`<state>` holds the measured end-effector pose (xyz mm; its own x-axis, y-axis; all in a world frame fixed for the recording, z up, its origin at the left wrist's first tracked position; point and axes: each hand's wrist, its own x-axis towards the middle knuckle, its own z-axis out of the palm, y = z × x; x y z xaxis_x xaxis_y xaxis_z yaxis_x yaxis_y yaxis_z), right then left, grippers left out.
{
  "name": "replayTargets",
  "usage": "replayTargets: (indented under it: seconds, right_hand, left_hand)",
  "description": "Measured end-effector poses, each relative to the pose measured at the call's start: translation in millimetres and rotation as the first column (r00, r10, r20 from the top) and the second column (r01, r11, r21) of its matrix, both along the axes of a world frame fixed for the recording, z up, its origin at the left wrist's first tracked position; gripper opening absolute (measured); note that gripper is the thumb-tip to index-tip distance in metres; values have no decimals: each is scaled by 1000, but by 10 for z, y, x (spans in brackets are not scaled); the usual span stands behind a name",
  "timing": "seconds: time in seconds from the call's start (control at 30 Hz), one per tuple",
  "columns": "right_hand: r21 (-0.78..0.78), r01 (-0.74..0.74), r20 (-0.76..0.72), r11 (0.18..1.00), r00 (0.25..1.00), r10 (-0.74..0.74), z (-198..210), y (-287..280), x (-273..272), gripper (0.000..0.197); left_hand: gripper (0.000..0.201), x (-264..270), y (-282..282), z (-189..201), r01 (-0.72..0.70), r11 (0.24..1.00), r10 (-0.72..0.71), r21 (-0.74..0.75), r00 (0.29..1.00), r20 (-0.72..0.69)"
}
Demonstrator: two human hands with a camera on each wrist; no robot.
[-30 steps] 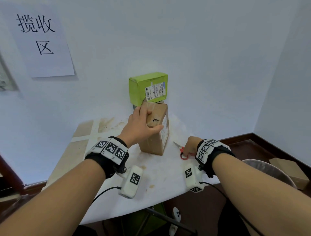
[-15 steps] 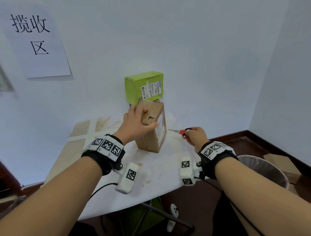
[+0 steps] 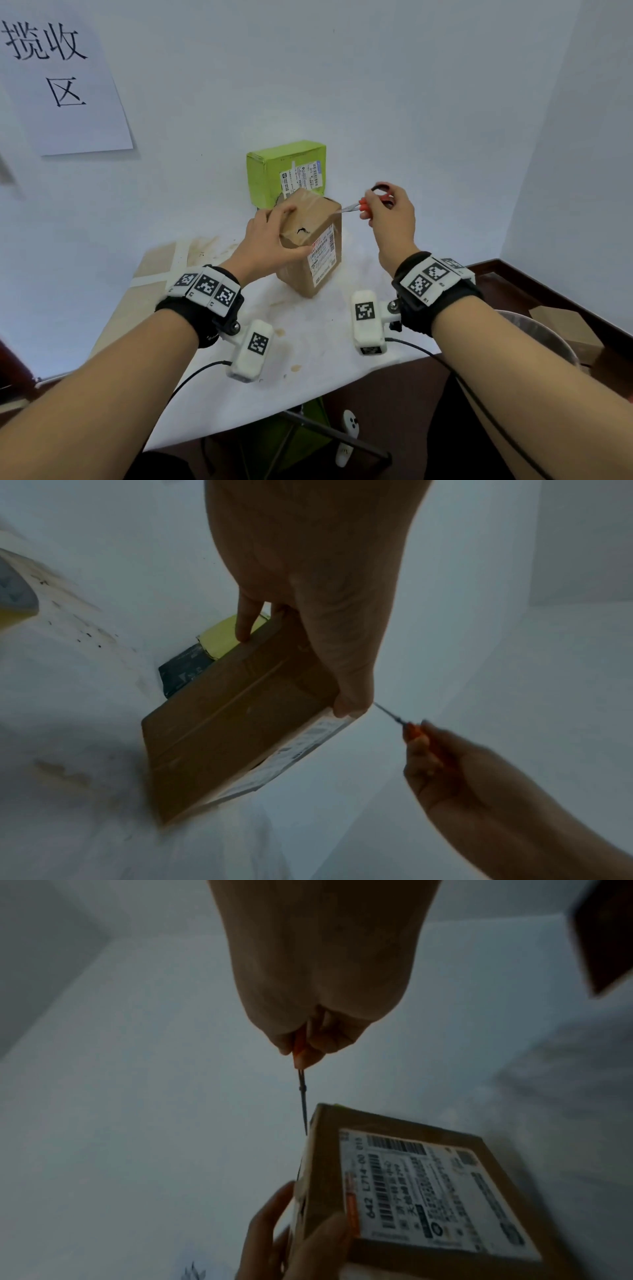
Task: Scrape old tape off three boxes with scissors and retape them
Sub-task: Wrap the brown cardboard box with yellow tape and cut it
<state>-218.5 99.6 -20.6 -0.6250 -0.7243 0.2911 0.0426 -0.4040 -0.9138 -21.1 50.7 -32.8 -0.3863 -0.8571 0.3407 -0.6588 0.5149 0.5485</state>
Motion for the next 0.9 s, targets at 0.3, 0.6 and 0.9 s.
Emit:
replayTargets:
  seconds: [0.3,0.6,0.9]
  right_hand:
    - [-53,-31,-481,998,877,2,-15,48,255,18]
    - [-121,23,-811,992,574,-112,2,192,283,22]
    - [-200,-10,-946,980,263,-190,-51,272,338,22]
  left_hand:
    - [80,-91,-7,-142,45,981,-27,-190,995,96]
    - [81,-137,14,-173,58,973,-33,-225,993,115]
    - [72,-202,9,-179,58,971,-21,-230,987,158]
